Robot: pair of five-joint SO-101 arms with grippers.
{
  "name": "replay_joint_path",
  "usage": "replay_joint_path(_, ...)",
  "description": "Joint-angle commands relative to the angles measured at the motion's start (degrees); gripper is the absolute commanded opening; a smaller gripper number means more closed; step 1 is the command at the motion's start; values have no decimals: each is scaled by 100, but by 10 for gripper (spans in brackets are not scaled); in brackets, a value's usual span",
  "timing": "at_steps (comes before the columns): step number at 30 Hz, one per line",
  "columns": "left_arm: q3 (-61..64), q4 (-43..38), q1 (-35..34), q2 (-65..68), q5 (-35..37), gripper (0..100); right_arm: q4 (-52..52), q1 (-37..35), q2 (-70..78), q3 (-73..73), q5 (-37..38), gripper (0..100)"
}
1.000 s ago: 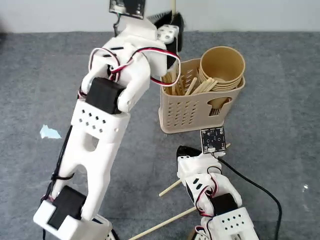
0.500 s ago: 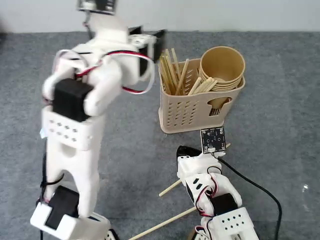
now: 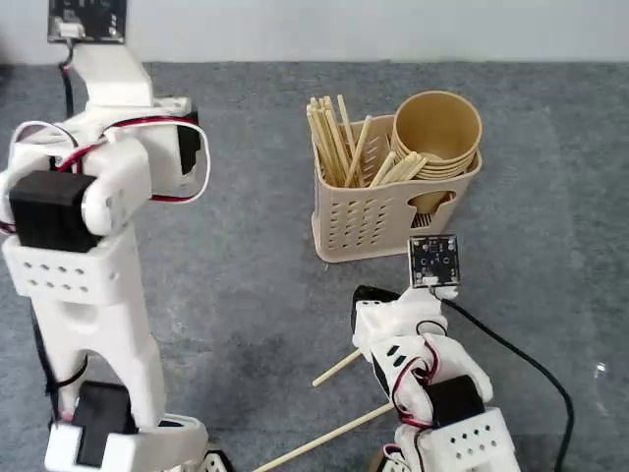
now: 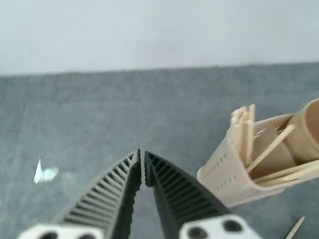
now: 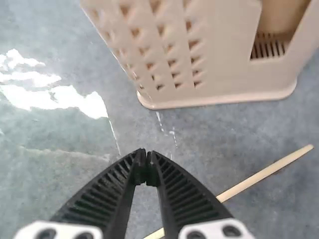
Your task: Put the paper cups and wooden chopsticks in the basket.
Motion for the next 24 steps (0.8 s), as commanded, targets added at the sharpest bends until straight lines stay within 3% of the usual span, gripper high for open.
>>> replay_joint_path(1,787,-105,-220,-527,-35,12,268,22,-13,-809,123,16)
replay_joint_path(5,2062,-721,-378,-1196,-35,12,673,22,-13,-1240,97,20)
replay_joint_path(11,4497,-2040,-404,-2673,-176,12,2026,22,233,-2066,97,136)
replay_joint_path(16,6185,-3042,-404,-3684,-185,12,2484,145,1165,-2602,-255,87)
replay_joint_path(24,7749,-3622,-492,-4273,-589,12,2448,778,2888,-3112,-659,70)
